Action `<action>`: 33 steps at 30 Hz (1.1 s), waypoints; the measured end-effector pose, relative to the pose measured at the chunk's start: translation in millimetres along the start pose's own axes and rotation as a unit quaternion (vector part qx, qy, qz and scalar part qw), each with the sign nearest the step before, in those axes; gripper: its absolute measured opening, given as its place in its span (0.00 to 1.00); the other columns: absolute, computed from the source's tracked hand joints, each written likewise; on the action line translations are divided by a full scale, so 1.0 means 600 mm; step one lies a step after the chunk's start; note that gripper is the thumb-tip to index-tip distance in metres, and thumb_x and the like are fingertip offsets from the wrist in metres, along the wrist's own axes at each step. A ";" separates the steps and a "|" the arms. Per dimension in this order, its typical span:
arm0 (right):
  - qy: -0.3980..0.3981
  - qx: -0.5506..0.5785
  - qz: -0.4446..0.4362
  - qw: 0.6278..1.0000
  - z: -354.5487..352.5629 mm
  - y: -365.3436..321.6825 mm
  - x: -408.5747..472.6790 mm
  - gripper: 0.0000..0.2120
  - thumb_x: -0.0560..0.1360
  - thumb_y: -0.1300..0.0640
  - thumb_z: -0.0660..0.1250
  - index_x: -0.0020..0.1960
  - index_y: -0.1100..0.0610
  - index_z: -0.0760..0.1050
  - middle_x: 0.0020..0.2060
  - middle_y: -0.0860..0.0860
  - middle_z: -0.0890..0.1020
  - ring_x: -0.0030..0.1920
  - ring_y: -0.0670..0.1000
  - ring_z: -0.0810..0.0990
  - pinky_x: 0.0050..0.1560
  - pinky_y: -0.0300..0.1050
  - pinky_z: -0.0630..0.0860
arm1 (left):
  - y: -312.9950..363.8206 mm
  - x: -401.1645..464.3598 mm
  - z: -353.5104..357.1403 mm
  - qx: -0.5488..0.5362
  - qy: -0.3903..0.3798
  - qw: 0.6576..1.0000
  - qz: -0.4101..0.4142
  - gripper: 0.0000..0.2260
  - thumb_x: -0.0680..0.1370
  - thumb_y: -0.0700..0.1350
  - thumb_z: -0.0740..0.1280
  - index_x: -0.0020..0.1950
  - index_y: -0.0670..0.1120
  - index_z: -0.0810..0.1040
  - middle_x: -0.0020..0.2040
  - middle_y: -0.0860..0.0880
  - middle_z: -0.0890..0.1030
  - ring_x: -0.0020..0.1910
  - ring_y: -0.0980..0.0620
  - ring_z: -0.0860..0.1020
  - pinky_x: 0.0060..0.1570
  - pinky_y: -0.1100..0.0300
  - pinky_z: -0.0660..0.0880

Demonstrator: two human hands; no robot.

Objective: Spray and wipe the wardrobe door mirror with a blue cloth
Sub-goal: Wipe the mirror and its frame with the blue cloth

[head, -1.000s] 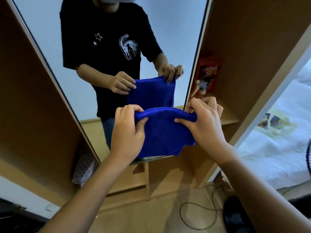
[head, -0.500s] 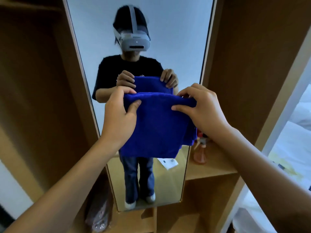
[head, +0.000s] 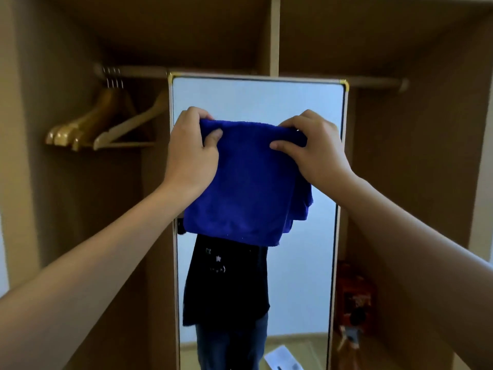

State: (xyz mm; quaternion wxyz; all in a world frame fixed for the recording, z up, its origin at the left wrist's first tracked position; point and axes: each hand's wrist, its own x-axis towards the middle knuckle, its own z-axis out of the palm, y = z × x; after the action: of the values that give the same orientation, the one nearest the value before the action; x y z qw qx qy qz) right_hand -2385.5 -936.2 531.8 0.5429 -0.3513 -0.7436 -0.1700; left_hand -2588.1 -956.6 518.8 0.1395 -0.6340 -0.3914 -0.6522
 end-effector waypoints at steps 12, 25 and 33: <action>0.065 -0.020 -0.058 0.996 -0.001 -0.031 0.226 0.11 0.76 0.57 0.70 0.58 0.54 0.78 0.52 0.49 0.76 0.51 0.46 0.71 0.51 0.39 0.66 | 0.008 0.236 -0.013 0.118 0.044 0.992 0.025 0.05 0.80 0.44 0.62 0.56 0.46 0.71 0.51 0.53 0.70 0.53 0.54 0.67 0.53 0.56 0.67; 0.015 -0.067 -0.052 0.996 0.052 -0.009 0.281 0.18 0.78 0.60 0.64 0.66 0.49 0.70 0.64 0.51 0.70 0.65 0.52 0.64 0.61 0.46 0.62 | -0.047 0.307 0.004 0.103 -0.096 0.989 -0.052 0.08 0.80 0.44 0.62 0.58 0.49 0.71 0.56 0.49 0.73 0.53 0.50 0.72 0.50 0.55 0.69; -0.068 -0.138 -0.093 0.984 0.063 -0.016 0.257 0.17 0.82 0.52 0.53 0.61 0.52 0.78 0.55 0.51 0.81 0.54 0.51 0.78 0.53 0.47 0.76 | -0.063 0.271 0.026 0.201 -0.053 0.954 0.214 0.12 0.81 0.42 0.57 0.57 0.48 0.78 0.54 0.51 0.80 0.57 0.52 0.75 0.60 0.53 0.69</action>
State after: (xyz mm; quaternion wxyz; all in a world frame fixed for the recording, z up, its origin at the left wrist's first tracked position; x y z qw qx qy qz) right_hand -2443.5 -866.9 662.7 0.4195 -0.3631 -0.7775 -0.2960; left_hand -2628.1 -870.2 657.0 0.3798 -0.6954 -0.3764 -0.4800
